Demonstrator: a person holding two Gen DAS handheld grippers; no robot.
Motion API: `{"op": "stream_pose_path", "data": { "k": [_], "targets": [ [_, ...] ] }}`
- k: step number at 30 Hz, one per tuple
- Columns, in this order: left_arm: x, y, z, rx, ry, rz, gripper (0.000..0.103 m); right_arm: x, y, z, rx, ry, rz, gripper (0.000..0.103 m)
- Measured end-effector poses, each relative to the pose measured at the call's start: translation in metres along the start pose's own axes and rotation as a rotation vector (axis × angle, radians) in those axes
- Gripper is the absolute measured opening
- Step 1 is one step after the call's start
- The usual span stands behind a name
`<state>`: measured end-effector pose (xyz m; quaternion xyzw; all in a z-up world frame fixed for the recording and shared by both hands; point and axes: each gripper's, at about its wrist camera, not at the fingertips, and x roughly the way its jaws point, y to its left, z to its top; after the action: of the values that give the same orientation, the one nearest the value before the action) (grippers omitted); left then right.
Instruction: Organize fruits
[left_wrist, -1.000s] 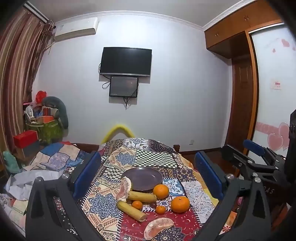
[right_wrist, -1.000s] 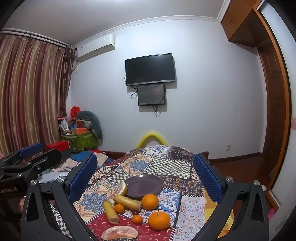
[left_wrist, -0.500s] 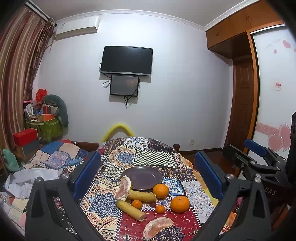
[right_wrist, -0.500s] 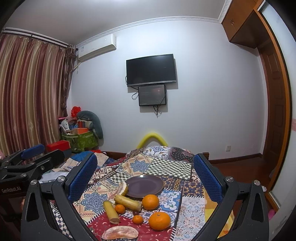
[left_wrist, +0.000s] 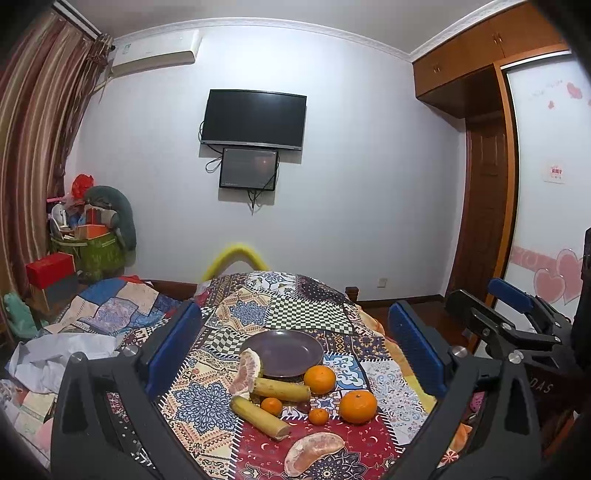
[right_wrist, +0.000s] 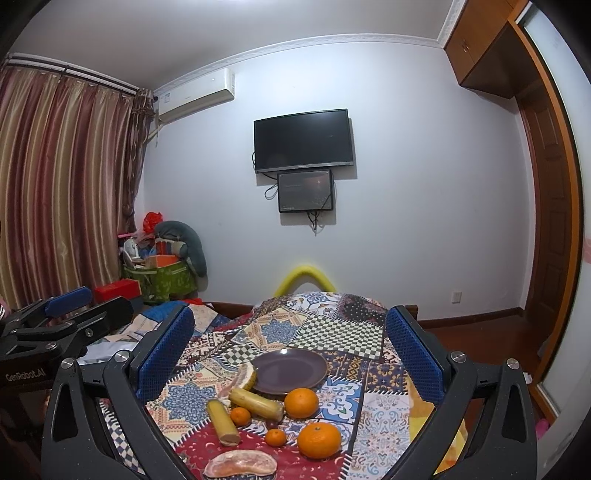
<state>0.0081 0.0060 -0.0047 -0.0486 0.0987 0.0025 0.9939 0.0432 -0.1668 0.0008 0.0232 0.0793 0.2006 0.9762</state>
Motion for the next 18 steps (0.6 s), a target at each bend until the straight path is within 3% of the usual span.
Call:
{"op": "stream_pose_path", "data": {
  "k": [18],
  "targets": [
    [0.0015,-0.001,-0.0015,-0.005,0.006,-0.007,0.103,-0.0019,0.0008,-0.0003,0.005,-0.005,0.005,0.103]
  ]
}}
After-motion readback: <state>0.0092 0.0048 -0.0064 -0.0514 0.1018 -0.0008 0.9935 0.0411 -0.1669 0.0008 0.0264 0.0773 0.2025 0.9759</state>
